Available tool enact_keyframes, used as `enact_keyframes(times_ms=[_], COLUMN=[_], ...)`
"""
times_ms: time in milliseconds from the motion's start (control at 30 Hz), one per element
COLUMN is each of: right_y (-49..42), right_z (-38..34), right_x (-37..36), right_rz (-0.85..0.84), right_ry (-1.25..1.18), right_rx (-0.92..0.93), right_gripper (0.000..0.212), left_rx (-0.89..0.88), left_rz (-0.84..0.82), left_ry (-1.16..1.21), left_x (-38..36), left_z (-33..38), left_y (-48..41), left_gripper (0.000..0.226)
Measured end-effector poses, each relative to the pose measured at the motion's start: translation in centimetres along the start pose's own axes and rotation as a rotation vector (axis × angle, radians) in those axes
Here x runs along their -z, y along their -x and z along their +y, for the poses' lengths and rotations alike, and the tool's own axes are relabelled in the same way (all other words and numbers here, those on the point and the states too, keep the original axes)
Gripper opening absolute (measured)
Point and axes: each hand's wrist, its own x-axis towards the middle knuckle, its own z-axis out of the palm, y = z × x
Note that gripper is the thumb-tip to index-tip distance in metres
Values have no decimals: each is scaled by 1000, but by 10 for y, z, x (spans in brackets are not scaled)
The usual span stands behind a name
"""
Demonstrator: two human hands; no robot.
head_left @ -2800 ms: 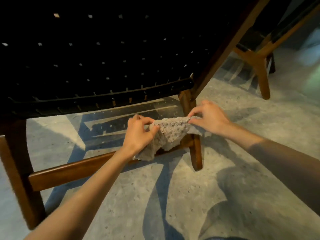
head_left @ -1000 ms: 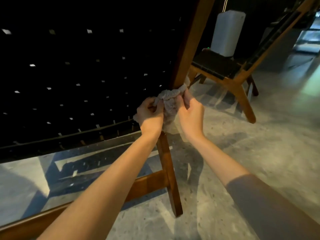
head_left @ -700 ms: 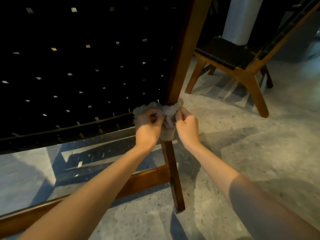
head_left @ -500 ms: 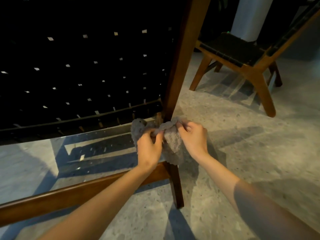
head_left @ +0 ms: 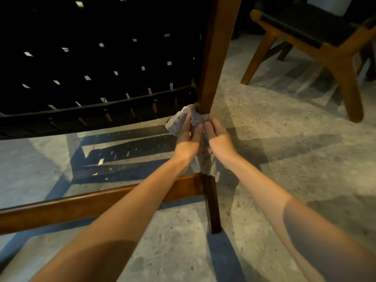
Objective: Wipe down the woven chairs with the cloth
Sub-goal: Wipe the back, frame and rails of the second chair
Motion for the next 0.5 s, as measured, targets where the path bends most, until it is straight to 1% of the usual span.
enact_keyframes(times_ms=[67, 167, 233, 333, 400, 500], right_y=[-1, 2, 12, 41, 64, 89], right_z=[5, 8, 11, 26, 40, 53], right_x=[1, 1, 1, 3, 6, 8], right_rz=[-9, -2, -4, -52, -59, -49], right_ry=[-15, -28, 13, 39, 90, 139], right_rx=[-7, -9, -14, -70, -97, -130], right_gripper=[28, 35, 35, 24, 28, 30], left_rx=[-37, -75, -46, 17, 24, -33], left_rz=[-48, -80, -107, -162, -147, -89], left_ry=[25, 9, 3, -57, -133, -268], left_x=[1, 3, 4, 2, 1, -2], left_z=[-6, -11, -21, -40, -50, -58], left_y=[1, 2, 9, 31, 47, 63], left_gripper=[46, 44, 45, 48, 52, 54])
